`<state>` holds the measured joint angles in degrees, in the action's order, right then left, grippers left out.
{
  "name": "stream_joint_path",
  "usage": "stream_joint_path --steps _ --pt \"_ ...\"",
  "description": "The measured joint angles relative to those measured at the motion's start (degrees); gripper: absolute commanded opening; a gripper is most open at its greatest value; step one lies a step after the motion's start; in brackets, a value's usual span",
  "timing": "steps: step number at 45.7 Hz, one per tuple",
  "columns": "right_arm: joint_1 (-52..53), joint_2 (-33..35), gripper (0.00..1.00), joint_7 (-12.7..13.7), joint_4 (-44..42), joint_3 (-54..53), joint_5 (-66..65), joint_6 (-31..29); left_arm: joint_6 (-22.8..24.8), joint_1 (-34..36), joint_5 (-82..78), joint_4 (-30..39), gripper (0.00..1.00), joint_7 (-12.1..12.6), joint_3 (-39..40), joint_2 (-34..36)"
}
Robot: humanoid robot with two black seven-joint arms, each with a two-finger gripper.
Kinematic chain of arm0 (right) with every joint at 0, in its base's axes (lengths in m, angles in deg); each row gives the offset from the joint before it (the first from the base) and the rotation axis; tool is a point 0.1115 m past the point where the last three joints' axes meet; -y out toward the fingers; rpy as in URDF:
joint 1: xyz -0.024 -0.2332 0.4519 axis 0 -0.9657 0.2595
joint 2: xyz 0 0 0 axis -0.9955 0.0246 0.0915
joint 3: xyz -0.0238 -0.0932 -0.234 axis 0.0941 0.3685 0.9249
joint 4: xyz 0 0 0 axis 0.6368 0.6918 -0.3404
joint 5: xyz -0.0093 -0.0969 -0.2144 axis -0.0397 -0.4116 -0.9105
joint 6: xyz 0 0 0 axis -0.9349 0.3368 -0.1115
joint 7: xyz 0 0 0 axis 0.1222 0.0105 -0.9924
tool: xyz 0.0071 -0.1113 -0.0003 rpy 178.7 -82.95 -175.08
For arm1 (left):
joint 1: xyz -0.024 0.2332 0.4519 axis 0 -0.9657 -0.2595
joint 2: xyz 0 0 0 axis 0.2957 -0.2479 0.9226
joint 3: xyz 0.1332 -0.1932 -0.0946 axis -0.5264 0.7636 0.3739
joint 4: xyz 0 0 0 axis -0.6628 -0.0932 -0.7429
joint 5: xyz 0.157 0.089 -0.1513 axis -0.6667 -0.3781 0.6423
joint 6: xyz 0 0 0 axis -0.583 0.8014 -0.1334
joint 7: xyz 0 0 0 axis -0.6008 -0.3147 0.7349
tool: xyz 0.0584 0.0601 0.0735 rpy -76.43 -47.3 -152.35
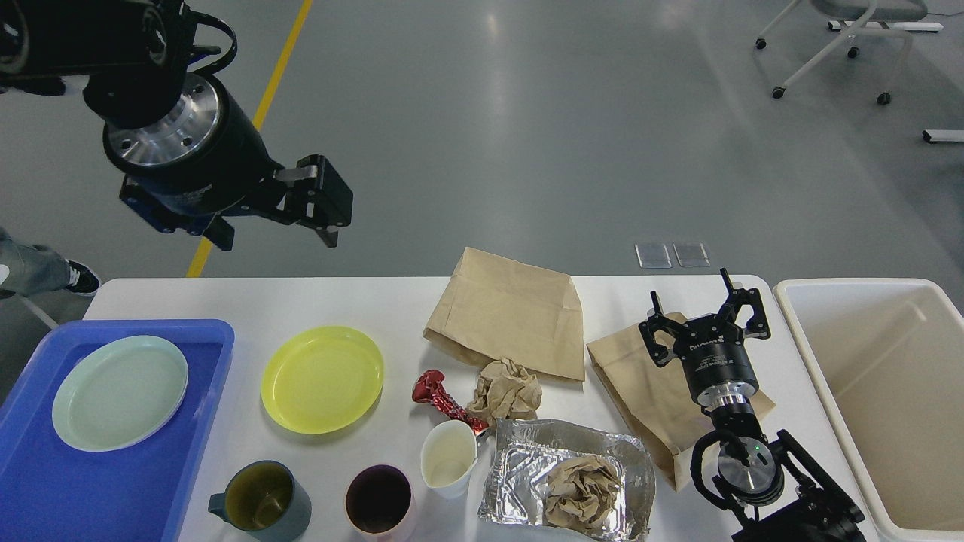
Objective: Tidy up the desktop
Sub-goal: 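Move the open left gripper over the cups nearest the robot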
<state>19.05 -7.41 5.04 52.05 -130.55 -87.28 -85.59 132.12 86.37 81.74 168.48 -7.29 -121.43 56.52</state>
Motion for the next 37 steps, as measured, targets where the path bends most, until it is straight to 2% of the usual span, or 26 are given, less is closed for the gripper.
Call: stream_joint_path --steps 2,5,16,23,37 --pt "0.0 0.0 1.0 0.0 0.0 0.0 0.0 0.0 2.9 1.5 0.1 0.5 0.97 0.4 0.0 0.0" --pt "0.0 0.0 1.0 0.0 0.0 0.0 0.0 0.0 4.7 2.8 0.3 0.7 0.98 0.6 0.0 -0.1" --pt "0.0 0.0 1.0 0.0 0.0 0.0 0.0 0.0 5.4 2.5 0.2 0.0 0.98 0.1 -0.6 0.3" --pt "0.0 0.0 1.0 0.0 0.0 0.0 0.0 0.0 5.4 -0.4 -0.1 -1.0 0.98 0.4 -0.4 0.8" --pt "0.0 0.0 1.0 0.0 0.0 0.0 0.0 0.0 5.0 -14.1 -3.4 -1.7 0.97 0.8 4.7 2.7"
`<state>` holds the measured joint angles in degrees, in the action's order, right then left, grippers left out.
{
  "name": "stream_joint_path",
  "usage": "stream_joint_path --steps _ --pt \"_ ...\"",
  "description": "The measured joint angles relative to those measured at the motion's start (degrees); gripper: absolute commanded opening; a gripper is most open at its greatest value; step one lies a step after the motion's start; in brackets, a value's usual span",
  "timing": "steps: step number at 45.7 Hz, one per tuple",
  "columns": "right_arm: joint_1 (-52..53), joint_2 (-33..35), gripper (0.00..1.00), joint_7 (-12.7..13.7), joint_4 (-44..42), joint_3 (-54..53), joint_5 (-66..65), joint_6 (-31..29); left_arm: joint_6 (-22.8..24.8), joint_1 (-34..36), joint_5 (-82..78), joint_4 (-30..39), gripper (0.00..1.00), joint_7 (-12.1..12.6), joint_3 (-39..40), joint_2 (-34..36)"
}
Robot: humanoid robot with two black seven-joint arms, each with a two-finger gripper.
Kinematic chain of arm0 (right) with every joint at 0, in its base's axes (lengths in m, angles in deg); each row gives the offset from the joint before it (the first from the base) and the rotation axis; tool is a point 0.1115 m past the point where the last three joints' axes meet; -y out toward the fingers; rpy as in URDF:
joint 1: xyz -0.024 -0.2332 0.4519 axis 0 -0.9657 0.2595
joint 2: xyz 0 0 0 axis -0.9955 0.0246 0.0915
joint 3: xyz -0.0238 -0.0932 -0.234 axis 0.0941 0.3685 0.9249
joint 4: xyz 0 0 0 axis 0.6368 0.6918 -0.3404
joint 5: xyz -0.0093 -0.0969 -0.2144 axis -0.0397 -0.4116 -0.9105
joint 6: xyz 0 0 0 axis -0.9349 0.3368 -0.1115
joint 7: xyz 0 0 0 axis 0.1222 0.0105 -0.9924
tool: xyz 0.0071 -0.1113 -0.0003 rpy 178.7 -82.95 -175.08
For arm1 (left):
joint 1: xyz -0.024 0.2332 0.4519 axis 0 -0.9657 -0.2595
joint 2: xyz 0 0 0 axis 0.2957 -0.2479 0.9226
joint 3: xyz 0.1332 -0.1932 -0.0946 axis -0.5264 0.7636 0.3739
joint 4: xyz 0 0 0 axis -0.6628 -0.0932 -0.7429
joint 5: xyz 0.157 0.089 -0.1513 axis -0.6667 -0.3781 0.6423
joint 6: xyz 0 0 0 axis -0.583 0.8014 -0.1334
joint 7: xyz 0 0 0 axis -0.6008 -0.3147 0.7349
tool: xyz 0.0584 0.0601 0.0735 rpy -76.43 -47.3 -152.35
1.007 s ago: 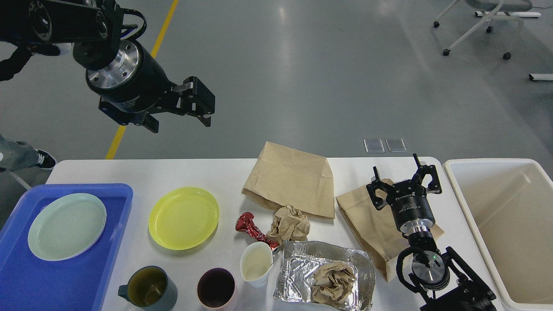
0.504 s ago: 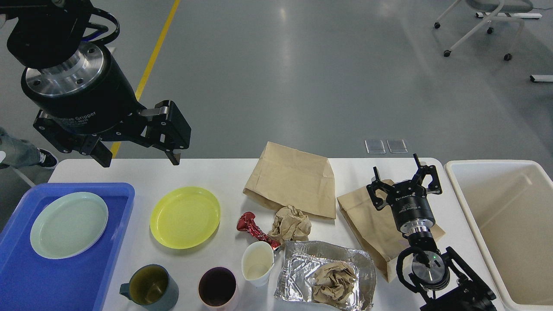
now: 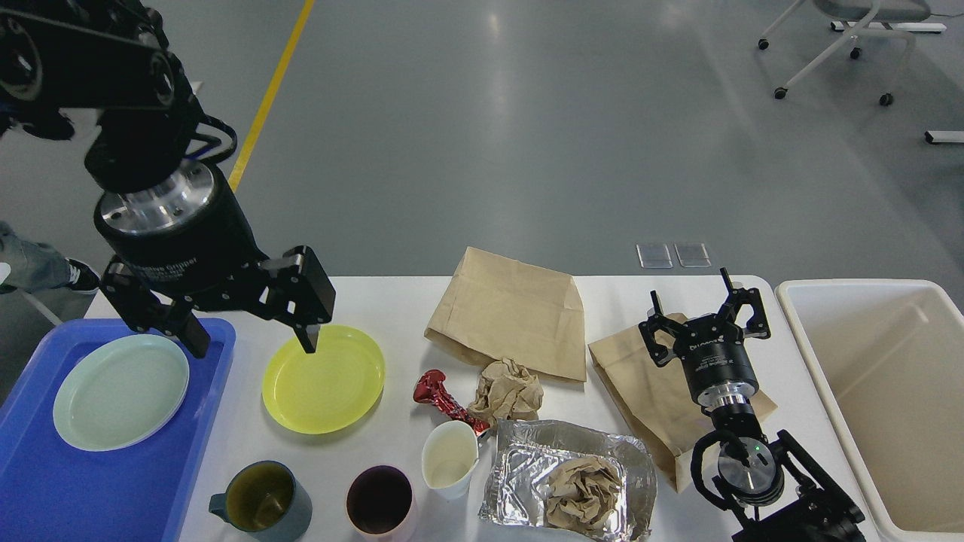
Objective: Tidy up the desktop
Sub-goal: 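Move the open left gripper over the cups nearest the robot, then lower the left gripper and grasp the pink cup with dark drink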
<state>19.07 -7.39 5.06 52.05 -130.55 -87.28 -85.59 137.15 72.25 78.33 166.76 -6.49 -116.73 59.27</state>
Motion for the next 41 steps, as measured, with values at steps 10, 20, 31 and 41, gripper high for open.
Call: stream_joint_path --steps 10,20,31,41 --pt "0.0 0.0 1.0 0.0 0.0 0.0 0.0 0.0 -14.7 -15.7 -4.5 -0.4 0.97 1.1 4.9 -0.3" --pt "0.0 0.0 1.0 0.0 0.0 0.0 0.0 0.0 -28.1 -27.6 -16.1 -1.3 0.97 9.3 13.2 1.3" --pt "0.0 0.0 1.0 0.0 0.0 0.0 0.0 0.0 -31.2 -34.9 -26.5 -2.1 0.97 13.0 19.6 4.3" --pt "0.0 0.0 1.0 0.0 0.0 0.0 0.0 0.0 -34.6 -42.4 -28.7 -5.5 0.95 13.1 23.1 4.4"
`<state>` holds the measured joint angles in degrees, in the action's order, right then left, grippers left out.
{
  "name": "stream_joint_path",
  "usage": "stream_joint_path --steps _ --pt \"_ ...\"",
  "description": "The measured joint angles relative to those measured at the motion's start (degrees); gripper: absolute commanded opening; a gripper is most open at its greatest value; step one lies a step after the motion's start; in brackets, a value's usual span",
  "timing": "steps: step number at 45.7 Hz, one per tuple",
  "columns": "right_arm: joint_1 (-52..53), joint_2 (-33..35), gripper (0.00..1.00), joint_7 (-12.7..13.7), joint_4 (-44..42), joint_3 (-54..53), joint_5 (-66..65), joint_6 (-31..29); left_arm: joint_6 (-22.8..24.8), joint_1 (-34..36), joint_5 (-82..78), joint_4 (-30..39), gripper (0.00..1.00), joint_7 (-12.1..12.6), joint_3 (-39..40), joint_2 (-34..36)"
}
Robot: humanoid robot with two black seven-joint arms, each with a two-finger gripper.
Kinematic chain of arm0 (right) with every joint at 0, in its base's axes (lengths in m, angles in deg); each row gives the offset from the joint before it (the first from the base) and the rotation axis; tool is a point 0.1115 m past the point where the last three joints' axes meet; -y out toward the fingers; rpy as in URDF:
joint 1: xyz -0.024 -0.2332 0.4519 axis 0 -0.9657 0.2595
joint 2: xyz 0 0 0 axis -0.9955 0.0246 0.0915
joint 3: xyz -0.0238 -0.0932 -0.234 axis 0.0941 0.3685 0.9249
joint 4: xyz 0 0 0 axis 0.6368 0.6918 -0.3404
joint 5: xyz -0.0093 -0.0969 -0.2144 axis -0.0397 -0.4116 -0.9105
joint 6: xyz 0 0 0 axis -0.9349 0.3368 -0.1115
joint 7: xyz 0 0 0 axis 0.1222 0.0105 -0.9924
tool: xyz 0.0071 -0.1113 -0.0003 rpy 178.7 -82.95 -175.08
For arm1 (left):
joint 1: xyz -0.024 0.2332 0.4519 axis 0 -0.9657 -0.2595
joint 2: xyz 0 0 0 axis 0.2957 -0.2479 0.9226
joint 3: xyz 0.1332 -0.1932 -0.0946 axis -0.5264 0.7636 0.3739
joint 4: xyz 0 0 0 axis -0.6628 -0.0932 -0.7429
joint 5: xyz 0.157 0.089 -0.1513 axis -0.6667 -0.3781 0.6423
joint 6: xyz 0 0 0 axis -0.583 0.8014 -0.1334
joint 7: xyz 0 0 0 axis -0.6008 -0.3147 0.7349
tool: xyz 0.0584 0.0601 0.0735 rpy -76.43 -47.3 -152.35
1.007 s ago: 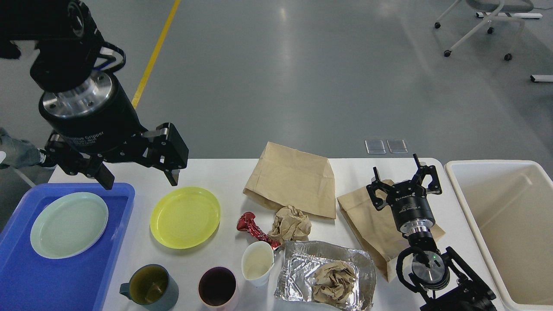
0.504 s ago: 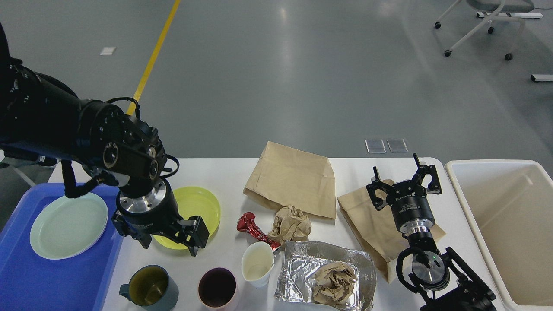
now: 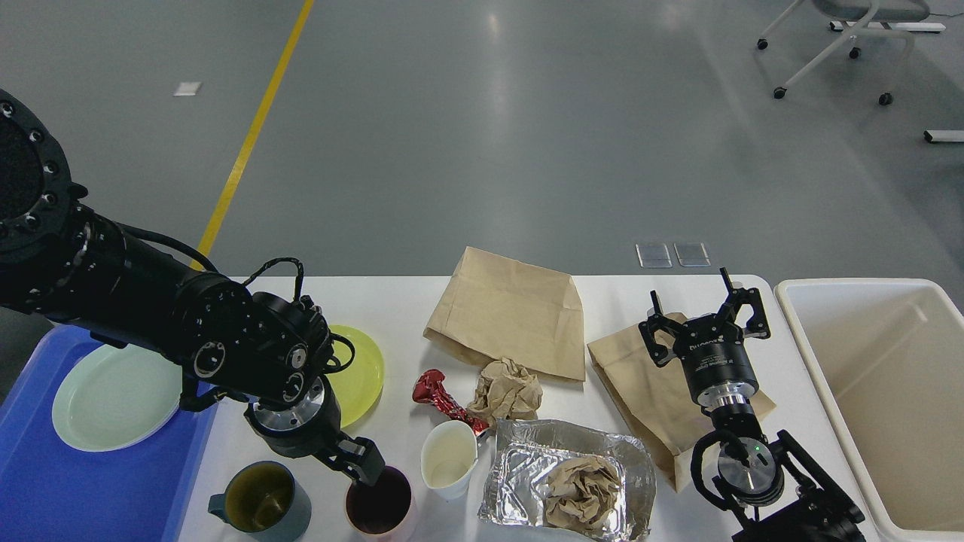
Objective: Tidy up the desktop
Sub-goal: 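Lower the left gripper and grasp the pink cup with dark drink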
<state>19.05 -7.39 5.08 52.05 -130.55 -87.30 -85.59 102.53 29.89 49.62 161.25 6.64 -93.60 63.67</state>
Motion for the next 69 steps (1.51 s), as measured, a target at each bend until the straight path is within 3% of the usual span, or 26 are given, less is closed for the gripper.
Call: stream_joint_path --steps 9,17,27,30,33,43,46,49,51,69 --pt "0.0 0.0 1.0 0.0 0.0 0.0 0.0 0.0 -1.9 -2.6 -1.1 -1.8 0.93 -0.1 0.3 -0.4" --pt "0.0 0.0 1.0 0.0 0.0 0.0 0.0 0.0 -3.5 -5.6 -4.7 -2.7 0.82 -0.1 0.4 -0.6" --pt "0.0 0.0 1.0 0.0 0.0 0.0 0.0 0.0 -5.7 -8.4 -8.5 -3.4 0.76 -0.2 1.7 -0.5" --pt "0.0 0.0 1.0 0.0 0.0 0.0 0.0 0.0 -5.8 -9.2 -9.0 -4.0 0.68 -0.2 2.2 -0.7" --pt "0.0 0.0 1.0 0.0 0.0 0.0 0.0 0.0 -5.8 -10.0 -9.2 -4.7 0.54 -0.2 2.4 -0.8" --pt "0.0 0.0 1.0 0.0 0.0 0.0 0.0 0.0 -5.8 -11.4 -9.3 -6.2 0.4 0.1 2.3 -1.2" --pt "0.0 0.0 1.0 0.0 0.0 0.0 0.0 0.0 -5.8 -12.1 -9.4 -6.9 0.27 0.1 2.3 -1.5" --pt "0.0 0.0 1.0 0.0 0.0 0.0 0.0 0.0 -5.8 -12.7 -9.5 -7.3 0.06 0.1 2.3 -1.6" --pt "0.0 0.0 1.0 0.0 0.0 0.0 0.0 0.0 -5.6 -12.9 -9.7 -7.4 0.0 0.1 2.4 -1.6" --pt "0.0 0.0 1.0 0.0 0.0 0.0 0.0 0.0 -5.7 -13.9 -9.4 -7.5 0.0 0.0 2.4 -1.5"
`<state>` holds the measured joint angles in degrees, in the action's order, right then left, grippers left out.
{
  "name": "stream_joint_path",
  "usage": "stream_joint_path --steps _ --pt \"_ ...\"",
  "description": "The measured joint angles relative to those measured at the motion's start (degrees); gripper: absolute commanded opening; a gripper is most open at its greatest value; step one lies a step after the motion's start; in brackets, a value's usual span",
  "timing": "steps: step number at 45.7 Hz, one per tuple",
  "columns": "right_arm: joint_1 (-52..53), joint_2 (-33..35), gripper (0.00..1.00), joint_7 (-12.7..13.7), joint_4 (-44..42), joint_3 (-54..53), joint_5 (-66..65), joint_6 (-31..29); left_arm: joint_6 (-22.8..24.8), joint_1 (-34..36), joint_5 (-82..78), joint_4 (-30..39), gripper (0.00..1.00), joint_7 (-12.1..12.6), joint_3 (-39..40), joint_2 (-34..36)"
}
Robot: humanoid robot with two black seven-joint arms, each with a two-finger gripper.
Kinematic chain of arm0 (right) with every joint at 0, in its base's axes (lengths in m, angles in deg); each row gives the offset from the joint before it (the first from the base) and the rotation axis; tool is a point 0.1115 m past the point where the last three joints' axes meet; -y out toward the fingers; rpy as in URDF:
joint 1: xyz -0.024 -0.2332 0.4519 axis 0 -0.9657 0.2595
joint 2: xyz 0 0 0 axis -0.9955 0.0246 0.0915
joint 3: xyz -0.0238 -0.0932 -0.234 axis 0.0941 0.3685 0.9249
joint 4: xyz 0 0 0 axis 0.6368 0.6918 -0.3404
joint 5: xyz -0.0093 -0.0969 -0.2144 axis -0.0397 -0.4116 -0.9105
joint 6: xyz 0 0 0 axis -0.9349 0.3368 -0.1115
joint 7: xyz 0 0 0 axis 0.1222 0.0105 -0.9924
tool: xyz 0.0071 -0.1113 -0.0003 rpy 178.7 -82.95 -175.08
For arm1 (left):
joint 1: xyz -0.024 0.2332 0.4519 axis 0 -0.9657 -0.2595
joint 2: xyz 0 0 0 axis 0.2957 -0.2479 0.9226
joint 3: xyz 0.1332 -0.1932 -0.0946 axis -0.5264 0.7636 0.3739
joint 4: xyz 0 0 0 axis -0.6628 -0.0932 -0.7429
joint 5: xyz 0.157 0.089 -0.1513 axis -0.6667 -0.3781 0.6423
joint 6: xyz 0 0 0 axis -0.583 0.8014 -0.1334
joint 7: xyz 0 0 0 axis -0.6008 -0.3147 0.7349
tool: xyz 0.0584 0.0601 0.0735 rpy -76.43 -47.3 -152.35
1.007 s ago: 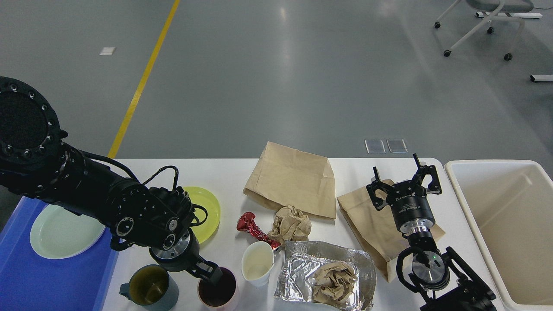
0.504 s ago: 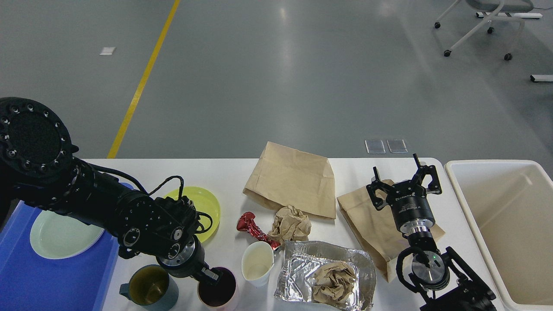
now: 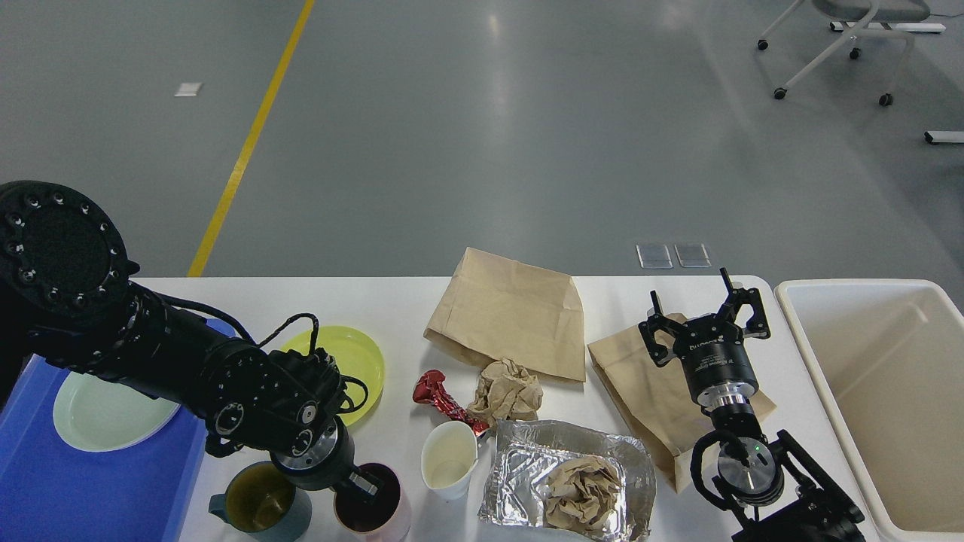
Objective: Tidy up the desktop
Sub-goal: 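Lower the left gripper and grasp the pink cup with dark drink, then carry the pink cup to the blue tray and set it down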
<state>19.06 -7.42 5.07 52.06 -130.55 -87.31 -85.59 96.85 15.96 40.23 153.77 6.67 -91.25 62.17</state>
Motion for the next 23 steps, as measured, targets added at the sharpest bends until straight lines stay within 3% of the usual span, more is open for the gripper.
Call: stream_joint_path --steps 14,23 --pt "0.0 0.0 1.0 0.0 0.0 0.0 0.0 0.0 1.5 2.1 0.3 0.7 0.0 -0.6 -0.2 0.8" --pt "0.0 0.0 1.0 0.0 0.0 0.0 0.0 0.0 10.7 9.9 3.5 2.2 0.0 -1.2 -0.7 3.0"
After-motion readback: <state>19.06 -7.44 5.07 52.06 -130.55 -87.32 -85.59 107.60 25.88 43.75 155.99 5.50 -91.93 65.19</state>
